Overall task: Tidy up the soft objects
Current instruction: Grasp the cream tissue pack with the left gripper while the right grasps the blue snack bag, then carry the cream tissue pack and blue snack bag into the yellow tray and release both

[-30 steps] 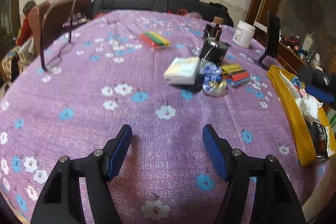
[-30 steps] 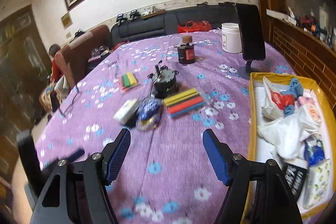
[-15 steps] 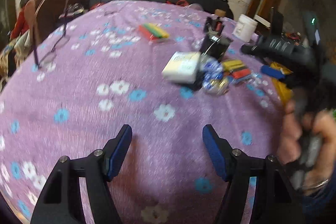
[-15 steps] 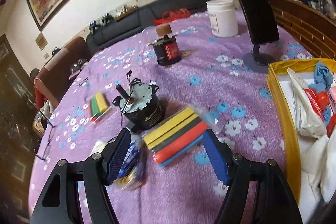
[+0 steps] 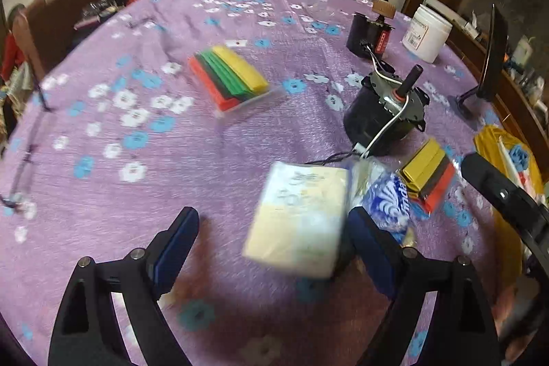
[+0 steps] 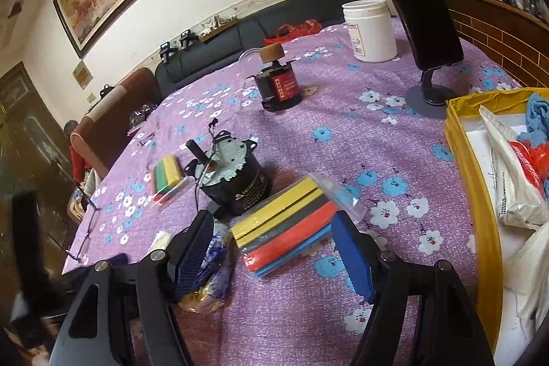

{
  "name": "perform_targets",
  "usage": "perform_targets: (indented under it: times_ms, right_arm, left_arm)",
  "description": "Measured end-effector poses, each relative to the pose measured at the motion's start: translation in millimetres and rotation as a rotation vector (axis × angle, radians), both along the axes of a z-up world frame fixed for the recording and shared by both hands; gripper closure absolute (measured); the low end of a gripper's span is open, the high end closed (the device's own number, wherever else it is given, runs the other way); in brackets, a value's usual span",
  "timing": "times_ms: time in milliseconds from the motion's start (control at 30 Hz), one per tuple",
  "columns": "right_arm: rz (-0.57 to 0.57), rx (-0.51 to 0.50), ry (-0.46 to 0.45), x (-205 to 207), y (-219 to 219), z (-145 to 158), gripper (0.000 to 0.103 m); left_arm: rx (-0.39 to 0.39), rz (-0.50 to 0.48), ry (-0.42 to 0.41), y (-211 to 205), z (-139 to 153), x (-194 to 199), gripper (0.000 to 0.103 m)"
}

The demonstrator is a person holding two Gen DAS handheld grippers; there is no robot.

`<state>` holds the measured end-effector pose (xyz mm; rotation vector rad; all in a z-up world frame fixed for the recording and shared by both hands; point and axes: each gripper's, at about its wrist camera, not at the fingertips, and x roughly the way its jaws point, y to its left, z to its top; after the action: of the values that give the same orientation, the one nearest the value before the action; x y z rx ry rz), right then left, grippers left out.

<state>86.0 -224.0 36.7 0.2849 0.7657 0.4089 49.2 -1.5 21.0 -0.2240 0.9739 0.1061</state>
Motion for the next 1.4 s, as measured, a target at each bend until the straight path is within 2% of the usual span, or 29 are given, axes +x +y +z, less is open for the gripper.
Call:
perform_targets:
  times_ms: [67, 133, 233, 333, 400, 433, 500, 600, 900, 967, 1067, 1133, 1300, 1400]
  right_arm:
    - [0.01, 0.007, -0.003, -2, 1, 0, 0.027]
    - [0.032, 0.01, -0.007, -3, 4, 1, 0.027]
    - [0.078, 0.001, -0.024, -7, 13, 2, 0.027]
    - [0.155, -0.022, -0.062, -16, 27, 5, 0.027]
    - [0.257, -0.041, -0.061, -23, 44, 3, 0.028]
    - [0.303, -0.032, -0.05, -24, 50, 1, 0.03]
    - [0.363, -0.031, -0.011, -23, 60, -5, 0.048]
    - [0.334, -0.107, 0.034, -18, 66, -16, 0.051]
    - [0.312, -0.216, 0.028, -12, 78, -29, 0.051]
    - [0.318, -0.211, 0.016, -16, 78, -29, 0.06]
    - [0.305, -0.198, -0.013, -20, 74, -24, 0.063]
    - [0.3, -0.184, -0.06, -26, 71, -17, 0.065]
    - [0.304, -0.153, -0.212, -47, 70, 4, 0.066]
    - [0.318, -0.119, -0.26, -57, 67, 11, 0.066]
  left_arm:
    - [-0.002, 0.018, -0.008, 3, -2, 0, 0.022]
    - [-0.006, 0.015, -0.02, 3, 1, -3, 0.056]
    - [-0.035, 0.028, -0.031, 11, 2, -14, 0.058]
    - [-0.025, 0.08, -0.046, 23, 4, -39, 0.058]
    - [-0.02, 0.12, -0.056, 32, 3, -61, 0.058]
    - [-0.025, 0.145, -0.059, 37, 3, -73, 0.058]
    - [-0.034, 0.167, -0.082, 41, 9, -85, 0.058]
    - [0.001, 0.172, -0.051, 39, 3, -86, 0.058]
    - [0.123, 0.139, -0.016, 19, -1, -72, 0.057]
    - [0.15, 0.137, -0.021, 15, 0, -74, 0.058]
    - [0.19, 0.146, -0.073, 11, 7, -80, 0.059]
    - [0.179, 0.141, -0.13, 10, 14, -88, 0.059]
    - [0.154, 0.202, -0.199, 19, 24, -99, 0.059]
    - [0.156, 0.209, -0.248, 19, 30, -107, 0.059]
